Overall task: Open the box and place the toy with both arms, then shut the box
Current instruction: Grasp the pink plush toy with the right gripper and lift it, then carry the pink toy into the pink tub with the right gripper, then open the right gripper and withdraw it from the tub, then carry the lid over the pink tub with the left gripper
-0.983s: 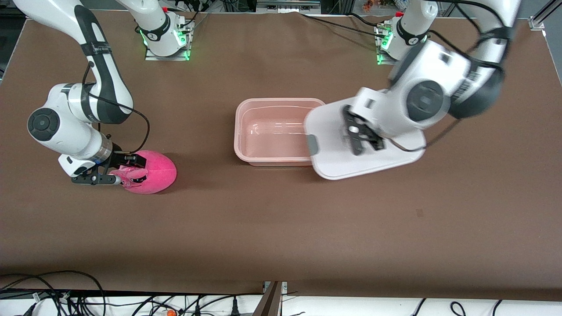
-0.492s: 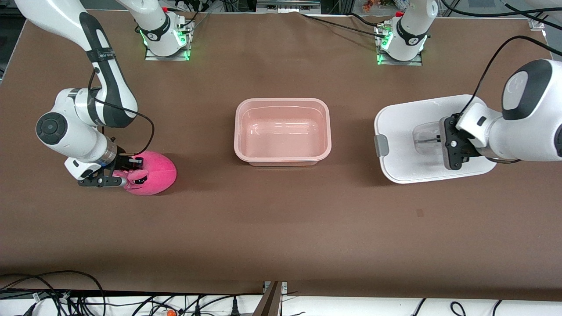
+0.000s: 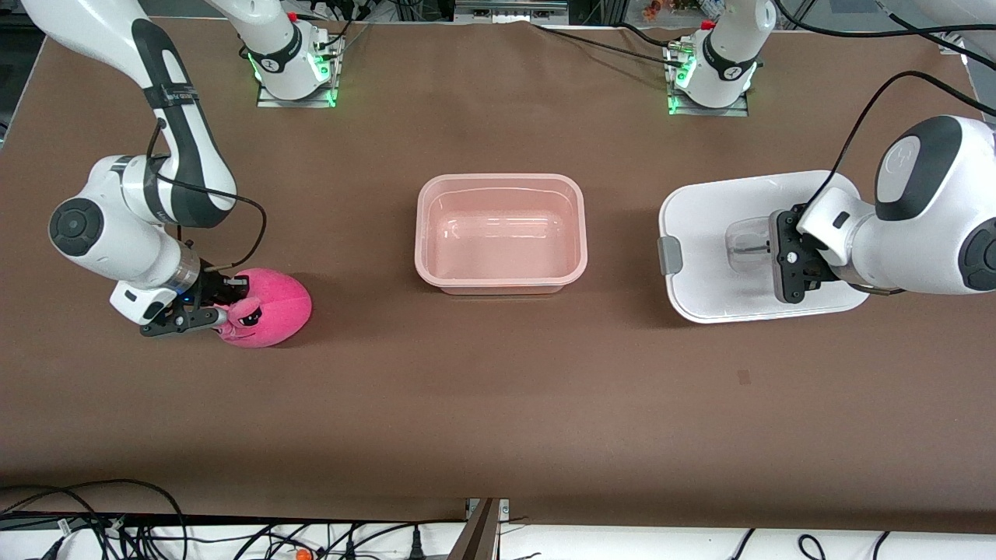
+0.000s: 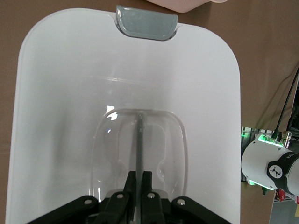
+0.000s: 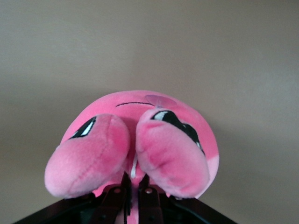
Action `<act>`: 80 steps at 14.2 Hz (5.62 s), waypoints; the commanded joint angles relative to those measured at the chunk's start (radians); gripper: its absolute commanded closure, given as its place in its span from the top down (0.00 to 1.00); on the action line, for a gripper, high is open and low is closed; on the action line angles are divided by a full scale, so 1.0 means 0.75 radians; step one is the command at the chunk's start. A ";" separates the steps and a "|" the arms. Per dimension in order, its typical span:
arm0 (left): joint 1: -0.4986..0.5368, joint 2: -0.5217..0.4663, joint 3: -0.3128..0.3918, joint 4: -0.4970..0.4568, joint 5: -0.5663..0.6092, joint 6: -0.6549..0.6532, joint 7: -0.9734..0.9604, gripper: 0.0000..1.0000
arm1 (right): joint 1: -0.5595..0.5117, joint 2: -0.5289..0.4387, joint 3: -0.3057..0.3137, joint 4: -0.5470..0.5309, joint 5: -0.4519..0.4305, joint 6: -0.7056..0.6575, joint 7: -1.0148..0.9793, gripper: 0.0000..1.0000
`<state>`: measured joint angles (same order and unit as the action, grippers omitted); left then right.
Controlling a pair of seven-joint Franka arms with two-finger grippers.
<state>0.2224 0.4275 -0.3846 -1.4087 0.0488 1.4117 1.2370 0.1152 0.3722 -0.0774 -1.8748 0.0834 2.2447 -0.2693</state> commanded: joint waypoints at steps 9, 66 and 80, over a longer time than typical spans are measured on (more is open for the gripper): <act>-0.014 0.019 -0.011 0.048 0.035 -0.039 0.030 0.00 | 0.392 -0.007 0.023 0.530 -0.100 -0.614 -0.449 0.00; -0.024 0.054 -0.017 0.040 0.029 -0.042 0.034 0.00 | 0.746 0.175 -0.076 0.841 -0.132 -0.506 -0.034 1.00; -0.447 0.068 -0.080 0.144 -0.206 0.154 -0.215 0.06 | 0.424 -0.422 -0.251 0.424 -0.017 -0.776 0.027 1.00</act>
<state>-0.0108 0.4598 -0.4530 -1.3342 -0.0790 1.4681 1.1657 0.5268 0.1533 -0.3434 -1.4390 0.0561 1.6420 -0.3039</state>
